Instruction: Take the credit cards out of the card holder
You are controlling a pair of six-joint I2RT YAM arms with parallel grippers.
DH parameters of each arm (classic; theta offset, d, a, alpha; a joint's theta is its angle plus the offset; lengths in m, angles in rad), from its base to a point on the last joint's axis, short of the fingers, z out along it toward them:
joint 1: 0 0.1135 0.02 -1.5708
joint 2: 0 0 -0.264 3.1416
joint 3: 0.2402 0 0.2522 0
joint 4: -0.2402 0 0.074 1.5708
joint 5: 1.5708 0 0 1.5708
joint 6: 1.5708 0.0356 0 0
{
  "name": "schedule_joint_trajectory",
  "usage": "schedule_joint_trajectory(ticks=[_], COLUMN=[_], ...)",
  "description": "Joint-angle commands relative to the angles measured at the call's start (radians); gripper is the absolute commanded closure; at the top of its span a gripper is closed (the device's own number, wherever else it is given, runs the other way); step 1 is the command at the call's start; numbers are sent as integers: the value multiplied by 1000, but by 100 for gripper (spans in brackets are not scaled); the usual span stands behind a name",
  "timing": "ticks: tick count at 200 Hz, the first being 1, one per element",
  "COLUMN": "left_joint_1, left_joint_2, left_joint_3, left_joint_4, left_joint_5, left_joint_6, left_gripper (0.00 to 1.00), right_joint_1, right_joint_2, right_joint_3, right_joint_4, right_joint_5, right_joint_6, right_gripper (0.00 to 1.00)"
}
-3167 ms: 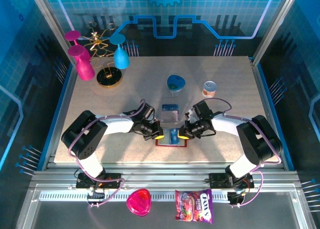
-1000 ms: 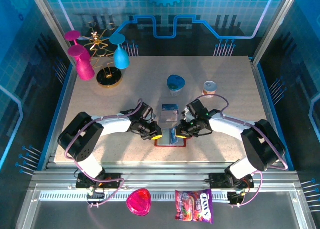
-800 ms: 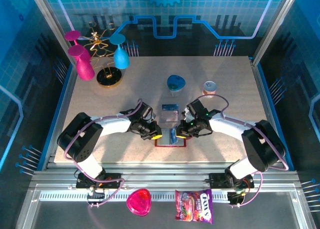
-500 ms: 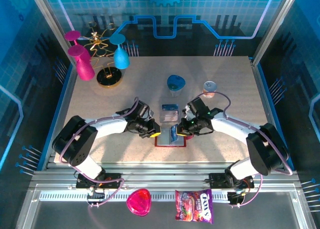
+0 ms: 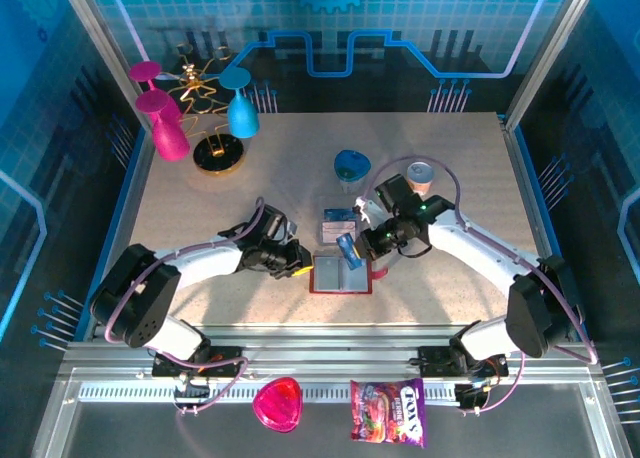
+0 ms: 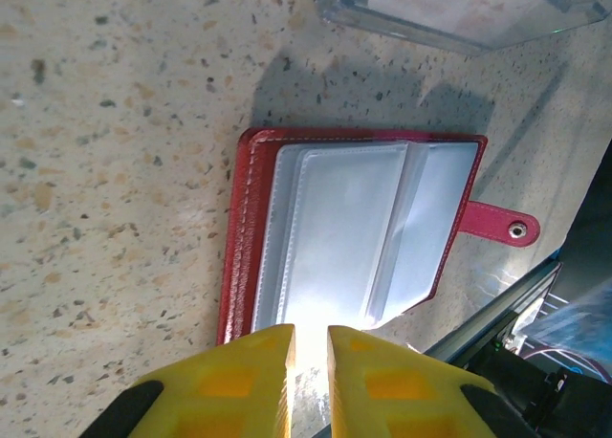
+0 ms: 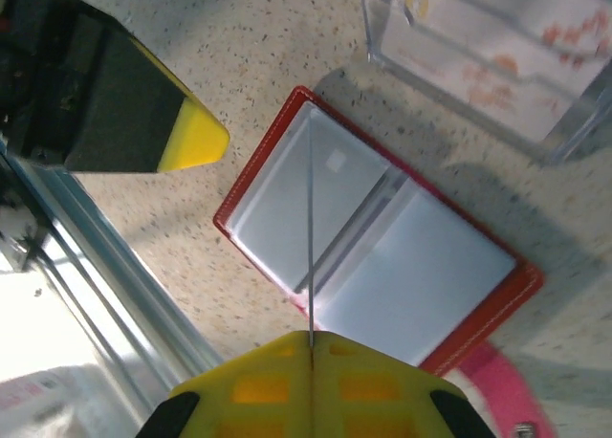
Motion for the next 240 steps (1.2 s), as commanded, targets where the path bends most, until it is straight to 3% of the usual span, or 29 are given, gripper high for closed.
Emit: schedule_joint_trajectory(ticks=[1,78,240], left_joint_1=[8,10,14], left_joint_2=[-31,-42,-113], left_joint_3=[-21,-34,-91], left_joint_4=[12,7,9], left_joint_5=[-14,-13,-74], left_joint_6=[-1,-3,-60], left_gripper=[84,84,83], right_joint_1=[16,29,31], right_joint_2=[18,201,646], right_joint_3=[78,321,953], right_joint_4=[-142,-341,-604], right_joint_5=[76,257,314], right_joint_6=[-302,-719,-979], right_gripper=[100,100,100])
